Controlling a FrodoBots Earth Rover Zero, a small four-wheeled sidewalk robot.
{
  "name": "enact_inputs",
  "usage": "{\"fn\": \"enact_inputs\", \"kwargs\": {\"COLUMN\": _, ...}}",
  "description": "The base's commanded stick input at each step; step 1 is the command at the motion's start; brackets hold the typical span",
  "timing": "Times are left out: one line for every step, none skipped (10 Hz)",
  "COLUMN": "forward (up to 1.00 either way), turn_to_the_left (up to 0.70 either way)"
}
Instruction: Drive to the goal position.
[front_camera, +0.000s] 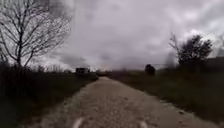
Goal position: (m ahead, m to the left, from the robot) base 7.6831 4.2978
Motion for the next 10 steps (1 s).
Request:
{"fn": "enact_inputs", "kwargs": {"forward": 0.70, "turn_to_the_left": 0.00}}
{"fn": "enact_inputs", "kwargs": {"forward": 0.70, "turn_to_the_left": 0.00}}
{"fn": "enact_inputs", "kwargs": {"forward": 0.70, "turn_to_the_left": 0.00}}
{"fn": "enact_inputs", "kwargs": {"forward": 0.70, "turn_to_the_left": 0.00}}
{"fn": "enact_inputs", "kwargs": {"forward": 0.70, "turn_to_the_left": 0.00}}
{"fn": "enact_inputs", "kwargs": {"forward": 0.70, "turn_to_the_left": 0.00}}
{"fn": "enact_inputs", "kwargs": {"forward": 0.70, "turn_to_the_left": 0.00}}
{"fn": "enact_inputs", "kwargs": {"forward": 0.70, "turn_to_the_left": 0.00}}
{"fn": "enact_inputs", "kwargs": {"forward": 0.70, "turn_to_the_left": 0.00}}
{"fn": "enact_inputs", "kwargs": {"forward": 0.70, "turn_to_the_left": -0.03}}
